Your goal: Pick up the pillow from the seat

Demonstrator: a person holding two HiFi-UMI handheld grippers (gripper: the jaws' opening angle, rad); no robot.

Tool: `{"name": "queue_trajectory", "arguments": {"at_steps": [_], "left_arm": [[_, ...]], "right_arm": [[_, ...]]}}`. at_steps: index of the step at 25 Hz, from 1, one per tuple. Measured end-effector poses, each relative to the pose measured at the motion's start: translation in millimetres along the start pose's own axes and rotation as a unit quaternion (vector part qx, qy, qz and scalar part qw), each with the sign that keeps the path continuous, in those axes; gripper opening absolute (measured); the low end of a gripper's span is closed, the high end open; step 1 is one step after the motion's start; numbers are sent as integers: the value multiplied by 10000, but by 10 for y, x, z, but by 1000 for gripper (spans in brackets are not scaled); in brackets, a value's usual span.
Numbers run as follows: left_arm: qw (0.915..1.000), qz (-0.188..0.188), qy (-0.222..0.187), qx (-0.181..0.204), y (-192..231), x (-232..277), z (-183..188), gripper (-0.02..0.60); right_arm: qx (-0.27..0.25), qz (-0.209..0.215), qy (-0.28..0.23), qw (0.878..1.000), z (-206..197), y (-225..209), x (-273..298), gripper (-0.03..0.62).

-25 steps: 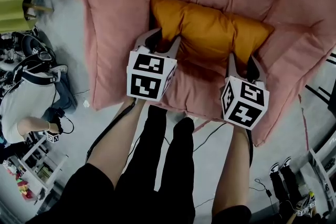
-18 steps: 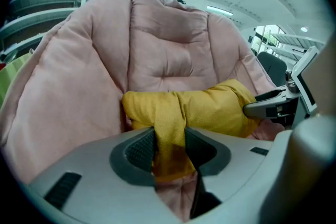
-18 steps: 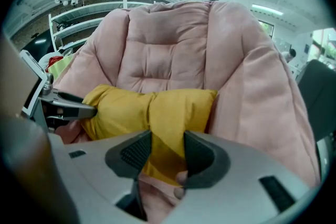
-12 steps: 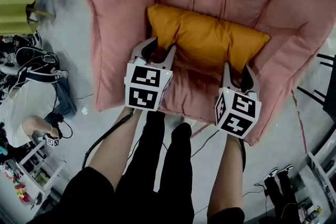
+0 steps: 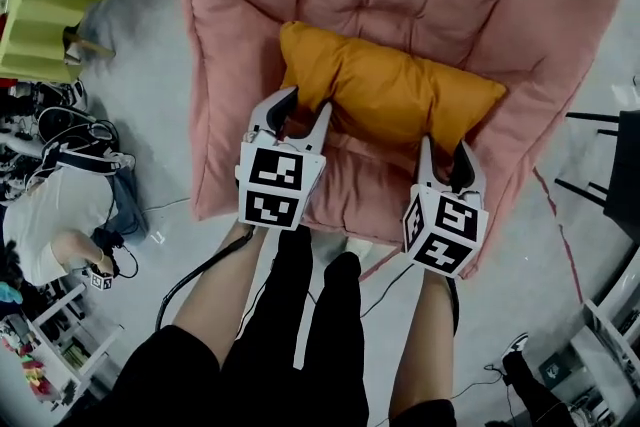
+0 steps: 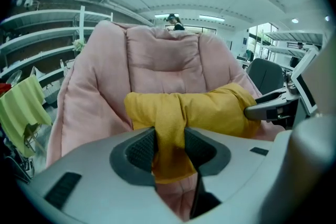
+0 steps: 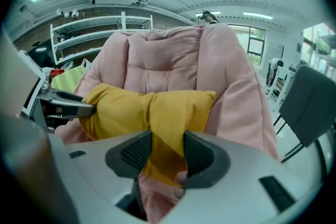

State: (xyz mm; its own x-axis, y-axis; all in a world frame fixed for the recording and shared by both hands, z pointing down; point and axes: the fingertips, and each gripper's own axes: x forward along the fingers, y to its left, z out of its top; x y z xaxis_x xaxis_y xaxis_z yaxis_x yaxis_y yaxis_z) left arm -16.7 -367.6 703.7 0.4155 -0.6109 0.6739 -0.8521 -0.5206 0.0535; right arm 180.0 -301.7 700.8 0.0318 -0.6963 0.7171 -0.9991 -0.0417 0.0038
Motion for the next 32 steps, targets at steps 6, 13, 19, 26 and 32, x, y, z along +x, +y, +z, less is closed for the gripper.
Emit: {"name": "queue_trajectory", "arguments": {"at_steps": [6, 13, 19, 26, 32], "left_arm": [[9999, 78, -119, -33, 31, -263, 227, 172], [9987, 193, -452, 117, 1, -671, 602, 170], [9954, 286, -877, 242, -8, -1120, 1026, 170], [9910, 466, -1215, 313, -16, -1677, 1377, 170], [9872, 558, -1451, 347, -58, -2152, 1611, 170]], "right_arm": [[-40, -8, -168, 9999, 251, 57, -254, 204], [-9, -31, -478, 9989, 560, 84, -651, 201], [-60, -73, -875, 9961, 958, 121, -1075, 201], [-107, -17, -1234, 9923, 1296, 217, -1579, 201], [-101, -17, -1453, 9893, 1500, 293, -2026, 201]]}}
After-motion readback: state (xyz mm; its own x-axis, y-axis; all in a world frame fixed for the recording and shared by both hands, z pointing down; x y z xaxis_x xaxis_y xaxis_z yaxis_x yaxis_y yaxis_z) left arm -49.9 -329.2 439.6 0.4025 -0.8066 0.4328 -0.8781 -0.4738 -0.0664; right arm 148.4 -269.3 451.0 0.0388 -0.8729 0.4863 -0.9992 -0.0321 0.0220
